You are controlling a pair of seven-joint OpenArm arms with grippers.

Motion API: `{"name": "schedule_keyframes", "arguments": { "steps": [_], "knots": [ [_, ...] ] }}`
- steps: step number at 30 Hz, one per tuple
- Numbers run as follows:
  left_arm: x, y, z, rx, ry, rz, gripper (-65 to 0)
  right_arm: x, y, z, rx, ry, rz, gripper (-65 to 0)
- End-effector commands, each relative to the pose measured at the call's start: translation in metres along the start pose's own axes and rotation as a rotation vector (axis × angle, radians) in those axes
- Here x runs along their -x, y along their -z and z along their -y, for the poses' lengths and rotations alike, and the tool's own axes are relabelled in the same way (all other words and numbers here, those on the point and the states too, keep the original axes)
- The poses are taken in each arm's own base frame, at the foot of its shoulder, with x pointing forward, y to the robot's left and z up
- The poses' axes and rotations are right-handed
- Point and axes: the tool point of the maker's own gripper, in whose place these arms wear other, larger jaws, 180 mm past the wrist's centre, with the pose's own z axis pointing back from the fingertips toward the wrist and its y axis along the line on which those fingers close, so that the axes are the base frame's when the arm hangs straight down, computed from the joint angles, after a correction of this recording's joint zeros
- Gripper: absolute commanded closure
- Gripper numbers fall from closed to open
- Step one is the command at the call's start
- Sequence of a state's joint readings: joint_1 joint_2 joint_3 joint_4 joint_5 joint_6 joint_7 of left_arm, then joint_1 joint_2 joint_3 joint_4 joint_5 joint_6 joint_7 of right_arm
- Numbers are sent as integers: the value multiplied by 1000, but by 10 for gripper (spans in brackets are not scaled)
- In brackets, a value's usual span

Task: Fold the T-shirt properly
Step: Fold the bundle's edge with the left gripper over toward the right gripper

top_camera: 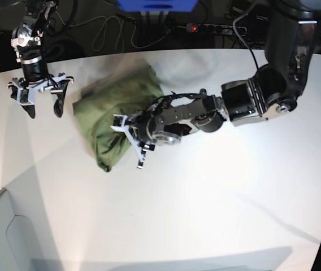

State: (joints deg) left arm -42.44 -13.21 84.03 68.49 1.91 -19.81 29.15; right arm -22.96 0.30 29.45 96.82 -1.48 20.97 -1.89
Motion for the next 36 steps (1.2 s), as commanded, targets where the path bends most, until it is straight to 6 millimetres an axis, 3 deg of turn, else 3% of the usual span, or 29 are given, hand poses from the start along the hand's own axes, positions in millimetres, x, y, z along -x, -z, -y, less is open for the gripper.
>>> {"name": "schedule_keyframes", "arguments": {
  "steps": [1,10,18,25,27,31,36],
  "knots": [
    [3,2,24,93,9,-5,0,-14,-1,1,-8,-7,51,-471],
    [-25,-6,-20,13,6,47,0,-15,0,-2,-15,-7,54,-471],
    [-54,-5,-14,61,78,88,0,-15,1,-2,-14,-7,56,-471],
    [-50,-6,-17,55,78,76,-6,-16,1,-2,-14,-8,59,-471],
    [-44,-7,-21,47,76,50,-62,-16,1,-2,-14,-8,59,-471],
    [-40,-22,-57,-37,0,38,-213,-16,1,-2,-14,-8,59,-471],
    [-53,-60,-108,-182,-87,136,-238,-16,1,-2,-16,-8,59,-471]
  ]
}}
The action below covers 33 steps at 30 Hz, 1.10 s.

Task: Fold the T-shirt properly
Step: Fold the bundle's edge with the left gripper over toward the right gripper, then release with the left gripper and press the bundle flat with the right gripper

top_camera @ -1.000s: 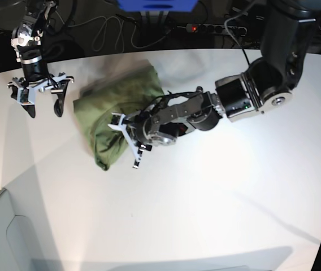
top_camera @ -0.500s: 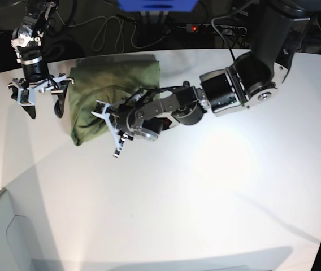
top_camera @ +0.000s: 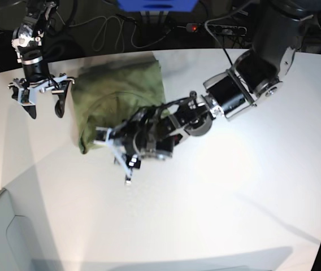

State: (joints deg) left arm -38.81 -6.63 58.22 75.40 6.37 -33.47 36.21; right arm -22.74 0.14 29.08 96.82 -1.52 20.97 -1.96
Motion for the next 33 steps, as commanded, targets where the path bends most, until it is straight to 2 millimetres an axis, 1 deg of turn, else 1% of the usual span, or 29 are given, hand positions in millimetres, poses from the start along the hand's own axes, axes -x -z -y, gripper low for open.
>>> {"name": "schedule_keyframes", "arguments": {
  "steps": [1,5,7,8,9,12,13,15,16,18,20,21,22,24,26,28,31,32,33],
  "knots": [
    [-12,-10,-23,-56,-2,36,-238,-16,0,0,-9,-11,56,-471],
    [-17,-19,-31,-88,-9,60,-242,-16,0,0,-10,-9,57,-471],
    [-18,-29,-41,-123,-20,76,-242,-15,0,0,-10,-9,56,-471],
    [-14,-31,-40,-125,-30,76,-243,-15,0,0,-10,-9,56,-471],
    [-8,-30,-34,-117,-40,70,-243,-15,0,0,-10,-9,56,-471],
    [-6,-28,-25,-104,-54,69,-244,-14,0,-2,-10,-1,56,-472],
    [-5,-29,-26,-106,-56,67,-244,-14,0,-3,-10,5,56,-472],
    [12,-32,-30,-119,-89,45,-244,-13,-1,-4,-9,11,54,-472],
    [18,-37,-36,-142,-118,46,-244,-14,-1,-4,-9,9,58,-472],
    [32,-58,-63,-233,-211,66,-244,-20,-2,-9,-21,-1,70,-471],
    [52,-88,-92,-352,-327,90,-244,-22,-1,-28,-72,-3,73,-468],
    [63,-107,-106,-421,-379,105,-244,-25,-2,-39,-102,-9,80,-468],
    [73,-123,-115,-478,-422,113,-243,-28,-4,-49,-129,-15,86,-467],
    [98,-155,-123,-586,-504,118,-243,-36,-6,-68,-179,-20,103,-447],
    [124,-183,-125,-674,-568,100,-243,-40,-11,-84,-222,-22,113,-396],
    [158,-212,-119,-765,-639,59,-243,-40,-16,-98,-257,-20,111,-293],
    [210,-253,-91,-872,-739,-41,-243,-25,-27,-114,-301,-3,67,-68],
    [227,-263,-80,-898,-778,-76,-243,-20,-30,-120,-316,4,51,0],
    [244,-272,-67,-922,-823,-111,-243,-15,-33,-126,-332,12,37,0]
  ]
}}
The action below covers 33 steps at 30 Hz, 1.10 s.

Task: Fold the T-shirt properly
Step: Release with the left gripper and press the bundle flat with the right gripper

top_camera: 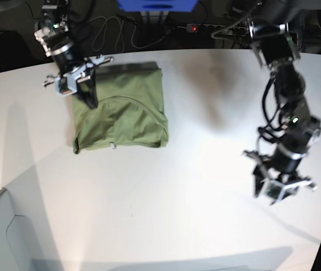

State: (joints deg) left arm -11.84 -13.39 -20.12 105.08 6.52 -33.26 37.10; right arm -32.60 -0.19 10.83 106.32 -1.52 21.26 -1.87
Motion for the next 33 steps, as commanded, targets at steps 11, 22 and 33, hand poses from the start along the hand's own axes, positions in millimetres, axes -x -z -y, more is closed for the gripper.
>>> {"name": "schedule_keyframes", "arguments": {
  "steps": [11,22,33],
  "knots": [
    [106,-62,-25,-95,-171,-188,-240,11,21,-73,-209,78,9,-1],
    [158,-104,-20,-120,-290,-284,-239,74,43,-99,-287,148,-136,-1],
    [175,-116,-10,-110,-304,-334,-239,-16,6,-34,-129,40,166,-1]
  ]
}}
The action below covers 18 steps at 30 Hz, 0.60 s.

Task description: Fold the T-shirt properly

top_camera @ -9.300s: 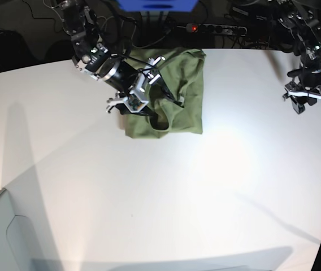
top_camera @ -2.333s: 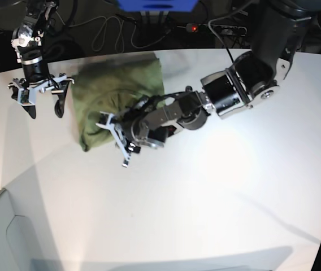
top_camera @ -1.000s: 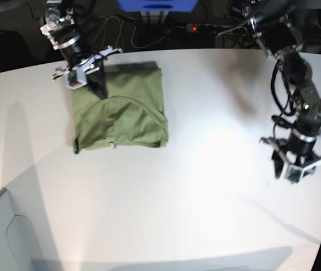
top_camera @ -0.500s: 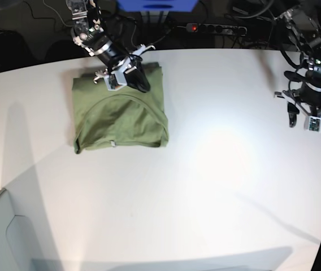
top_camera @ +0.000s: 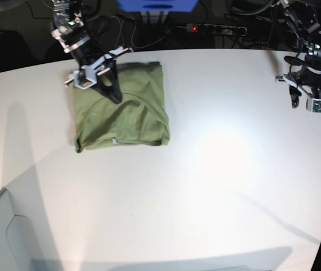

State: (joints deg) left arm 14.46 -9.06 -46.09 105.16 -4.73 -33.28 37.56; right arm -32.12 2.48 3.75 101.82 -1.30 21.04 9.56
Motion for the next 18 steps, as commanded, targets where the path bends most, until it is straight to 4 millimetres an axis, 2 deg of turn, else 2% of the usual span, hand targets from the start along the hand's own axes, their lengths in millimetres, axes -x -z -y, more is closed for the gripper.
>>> {"name": "schedule_keyframes", "arguments": {
  "steps": [1,3,5,9,11,13,18],
  "knots": [
    [-16,-3,-6,-15,15,54,-239,-10,-6,10,27,-6,35,-1],
    [-16,-3,-6,-15,15,54,-239,-6,-13,29,78,-21,19,-1],
    [-16,-3,-6,-15,15,54,-239,8,-21,48,131,-13,-14,-1],
    [-13,-3,-3,-10,4,50,-239,32,-25,70,188,10,-64,-1],
    [-9,-4,0,-4,-4,41,-239,51,-28,76,205,39,-105,-1],
    [0,-6,1,1,1,19,-239,62,-28,79,211,56,-124,-1],
    [22,-11,8,18,-5,-37,-238,55,-33,79,220,59,-60,-1]
  ]
}}
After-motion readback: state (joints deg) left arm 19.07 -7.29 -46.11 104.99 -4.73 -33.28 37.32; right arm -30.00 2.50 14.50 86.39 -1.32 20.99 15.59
